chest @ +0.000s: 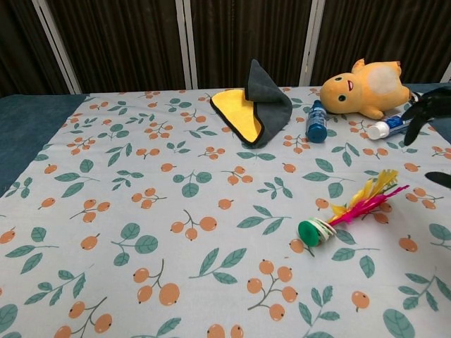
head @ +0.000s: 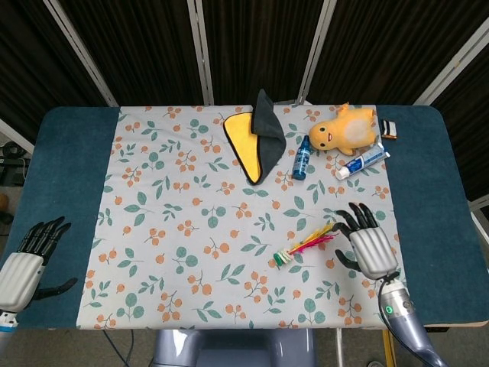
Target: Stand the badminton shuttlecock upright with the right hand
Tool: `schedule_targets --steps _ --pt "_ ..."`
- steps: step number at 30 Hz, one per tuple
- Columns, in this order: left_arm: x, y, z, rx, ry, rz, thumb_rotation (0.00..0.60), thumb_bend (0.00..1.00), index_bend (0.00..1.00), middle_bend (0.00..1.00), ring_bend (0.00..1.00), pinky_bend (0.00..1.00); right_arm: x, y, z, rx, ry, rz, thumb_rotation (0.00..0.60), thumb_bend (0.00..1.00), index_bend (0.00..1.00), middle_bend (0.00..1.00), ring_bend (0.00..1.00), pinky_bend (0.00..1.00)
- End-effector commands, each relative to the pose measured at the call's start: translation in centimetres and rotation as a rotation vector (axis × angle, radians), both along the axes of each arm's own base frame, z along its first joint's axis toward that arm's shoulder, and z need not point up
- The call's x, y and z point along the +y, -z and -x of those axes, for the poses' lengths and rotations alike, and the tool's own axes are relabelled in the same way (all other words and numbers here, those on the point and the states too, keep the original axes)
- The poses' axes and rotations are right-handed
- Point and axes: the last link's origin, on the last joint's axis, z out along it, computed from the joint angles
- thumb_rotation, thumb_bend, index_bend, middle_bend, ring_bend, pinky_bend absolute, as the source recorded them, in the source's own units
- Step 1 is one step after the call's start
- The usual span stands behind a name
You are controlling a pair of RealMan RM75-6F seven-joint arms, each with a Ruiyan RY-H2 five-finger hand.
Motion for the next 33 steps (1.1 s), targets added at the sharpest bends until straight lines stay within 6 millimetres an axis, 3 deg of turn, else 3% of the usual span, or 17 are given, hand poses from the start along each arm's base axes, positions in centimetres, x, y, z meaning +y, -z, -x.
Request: schedule_targets --steps 1,6,15,33 --pt "0.0 0.0 0.0 -0.003 -0.001 0.002 0.599 0.19 0.0 0.0 0.0 0.0 -1.3 1.7 -1.0 0.009 0.004 -0.021 0.6 0.22 0.38 0.16 0.0 0.0" --pt "0.0 0.0 0.0 -0.01 -0.007 0.009 0.598 0.19 0.0 0.0 0.0 0.0 -3.1 3.6 -1.6 0.011 0.033 -0.033 0.6 0.22 0.39 0.18 0.0 0.0" --pt "0.1 0.0 0.1 -0.025 -0.018 0.024 0.599 0.19 0.0 0.0 0.0 0.0 -4.9 5.2 -1.0 0.033 0.079 -0.033 0.6 0.22 0.41 0.19 0.0 0.0" --pt "0.3 0.0 0.1 -0.039 -0.033 0.038 0.599 0.19 0.0 0.0 0.0 0.0 -5.7 6.5 1.2 0.055 0.127 -0.037 0.6 0.23 0.49 0.21 0.0 0.0"
